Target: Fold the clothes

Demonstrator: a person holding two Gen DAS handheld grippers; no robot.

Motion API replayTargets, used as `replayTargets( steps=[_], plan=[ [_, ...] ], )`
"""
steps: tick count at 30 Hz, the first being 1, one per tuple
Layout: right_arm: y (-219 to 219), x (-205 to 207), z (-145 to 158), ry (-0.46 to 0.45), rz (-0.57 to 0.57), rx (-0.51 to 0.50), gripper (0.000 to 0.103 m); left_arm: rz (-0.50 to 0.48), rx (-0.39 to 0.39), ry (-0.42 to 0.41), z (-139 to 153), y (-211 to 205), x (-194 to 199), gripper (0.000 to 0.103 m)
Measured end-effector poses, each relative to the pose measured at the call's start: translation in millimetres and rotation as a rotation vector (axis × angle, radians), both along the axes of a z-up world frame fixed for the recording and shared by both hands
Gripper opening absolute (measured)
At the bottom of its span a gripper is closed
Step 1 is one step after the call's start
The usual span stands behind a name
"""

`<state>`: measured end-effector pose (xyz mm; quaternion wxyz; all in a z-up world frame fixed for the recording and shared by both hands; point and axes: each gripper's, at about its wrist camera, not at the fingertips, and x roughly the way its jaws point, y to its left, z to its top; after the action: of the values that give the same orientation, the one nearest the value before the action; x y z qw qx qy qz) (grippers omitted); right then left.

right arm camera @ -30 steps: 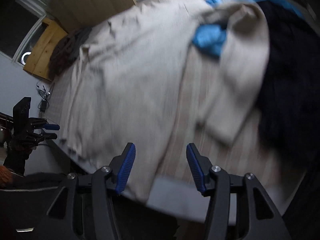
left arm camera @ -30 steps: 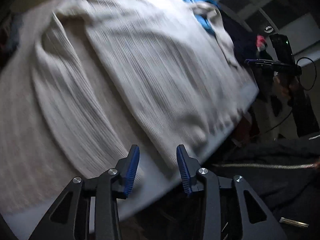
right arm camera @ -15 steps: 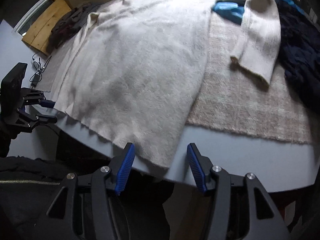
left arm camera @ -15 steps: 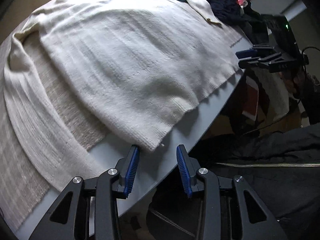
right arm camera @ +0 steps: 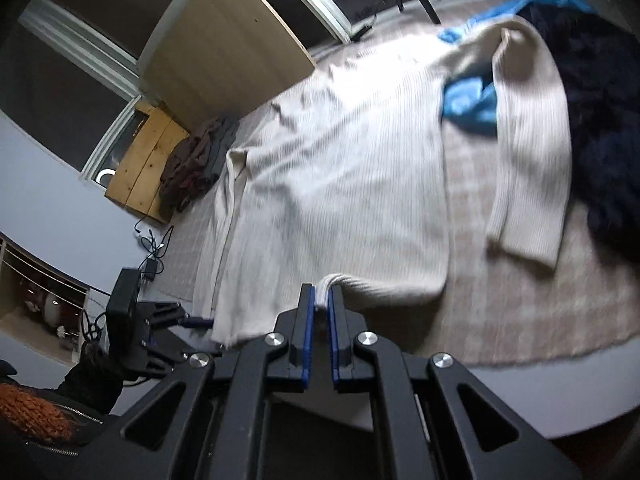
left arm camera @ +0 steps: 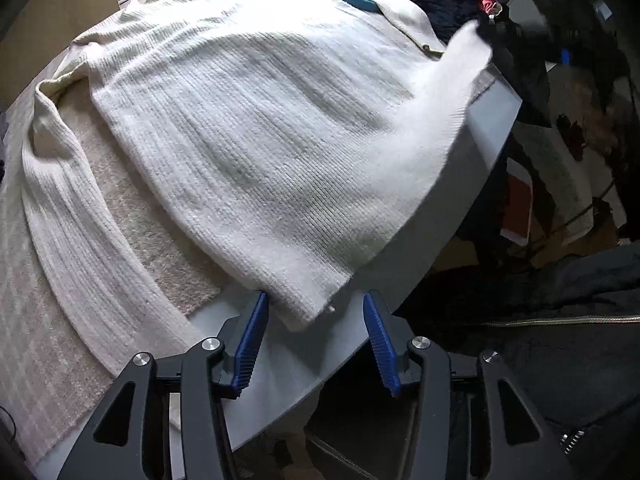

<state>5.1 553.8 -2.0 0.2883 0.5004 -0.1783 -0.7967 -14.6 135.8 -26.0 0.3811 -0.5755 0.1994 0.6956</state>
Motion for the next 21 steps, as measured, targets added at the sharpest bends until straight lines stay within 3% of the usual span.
replayTargets(
  steps=[3, 4, 5, 6, 14, 18, 21],
  plan=[
    [3, -12, 8, 0.025, -0.005, 0.014, 0.006, 0.022, -0.033, 0.042, -2, 2, -6, 0.045],
    [2, -15, 9, 0.032, -0.003, 0.021, 0.006, 0.029, -0.04, 0.049, -3, 2, -10, 0.031],
    [2, -18, 10, 0.037, -0.002, 0.03, 0.006, 0.037, -0.04, 0.052, -1, 1, -15, 0.011],
    [2, -21, 12, 0.038, 0.0, 0.04, 0.006, 0.046, -0.031, 0.048, 3, -1, -22, 0.006],
    [6, -23, 39, 0.082, 0.016, 0.056, 0.006, 0.069, 0.03, 0.096, 64, -31, -51, 0.005],
    [10, -12, 36, 0.064, -0.003, 0.085, 0.006, 0.038, 0.045, 0.059, 74, -29, -41, 0.005],
    [13, -1, 31, 0.032, -0.013, 0.071, 0.006, 0.0, 0.006, 0.06, 71, -22, -24, 0.003]
  ],
)
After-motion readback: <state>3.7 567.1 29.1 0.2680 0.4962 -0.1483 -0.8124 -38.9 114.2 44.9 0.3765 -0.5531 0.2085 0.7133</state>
